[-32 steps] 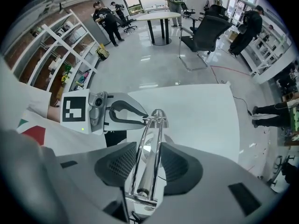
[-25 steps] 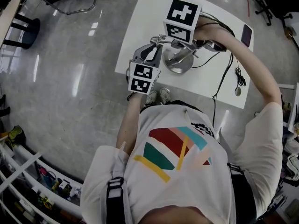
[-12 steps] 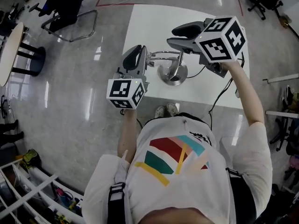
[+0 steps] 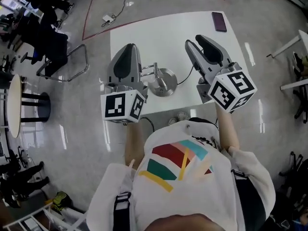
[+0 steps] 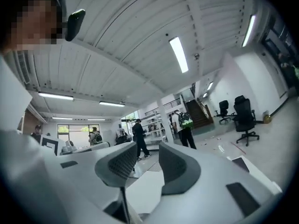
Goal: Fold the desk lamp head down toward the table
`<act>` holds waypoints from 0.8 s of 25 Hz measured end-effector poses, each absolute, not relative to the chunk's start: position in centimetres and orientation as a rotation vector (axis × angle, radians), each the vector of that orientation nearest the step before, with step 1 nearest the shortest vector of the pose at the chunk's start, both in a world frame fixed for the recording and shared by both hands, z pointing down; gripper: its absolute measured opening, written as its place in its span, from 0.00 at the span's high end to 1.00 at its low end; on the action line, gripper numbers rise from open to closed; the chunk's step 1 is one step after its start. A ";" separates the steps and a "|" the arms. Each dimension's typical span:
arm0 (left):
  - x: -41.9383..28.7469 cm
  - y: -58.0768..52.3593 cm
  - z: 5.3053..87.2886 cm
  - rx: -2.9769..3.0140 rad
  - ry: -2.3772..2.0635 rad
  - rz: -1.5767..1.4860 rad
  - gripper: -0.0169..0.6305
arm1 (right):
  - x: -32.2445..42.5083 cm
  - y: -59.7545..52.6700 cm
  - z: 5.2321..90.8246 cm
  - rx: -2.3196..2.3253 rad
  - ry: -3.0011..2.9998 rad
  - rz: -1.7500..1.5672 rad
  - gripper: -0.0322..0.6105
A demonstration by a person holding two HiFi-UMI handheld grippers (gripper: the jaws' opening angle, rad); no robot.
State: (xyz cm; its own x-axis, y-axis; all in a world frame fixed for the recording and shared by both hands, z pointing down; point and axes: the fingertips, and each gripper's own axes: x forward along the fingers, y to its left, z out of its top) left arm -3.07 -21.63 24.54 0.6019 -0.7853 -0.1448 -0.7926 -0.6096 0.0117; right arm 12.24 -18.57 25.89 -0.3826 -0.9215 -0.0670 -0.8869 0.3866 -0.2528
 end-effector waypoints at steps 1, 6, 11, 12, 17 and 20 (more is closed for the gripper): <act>-2.4 -21.6 24.8 -2.776 1.354 0.203 0.87 | 12.9 -18.2 26.5 -1.652 2.427 -0.268 0.71; 0.2 -21.4 25.0 -2.833 1.287 0.200 0.90 | 14.9 -17.3 28.1 -1.789 2.377 -0.278 0.72; 1.4 -21.1 24.8 -2.840 1.262 0.201 0.91 | 15.4 -16.9 28.1 -1.815 2.388 -0.259 0.76; 1.5 -21.1 24.8 -2.842 1.259 0.203 0.90 | 15.3 -16.9 28.1 -1.814 2.395 -0.254 0.76; 1.6 -20.6 24.6 -2.848 1.259 0.213 0.90 | 14.6 -17.1 28.2 -1.764 2.434 -0.267 0.76; 1.7 -20.4 24.7 -2.849 1.256 0.208 0.91 | 14.3 -17.1 28.0 -1.758 2.450 -0.248 0.76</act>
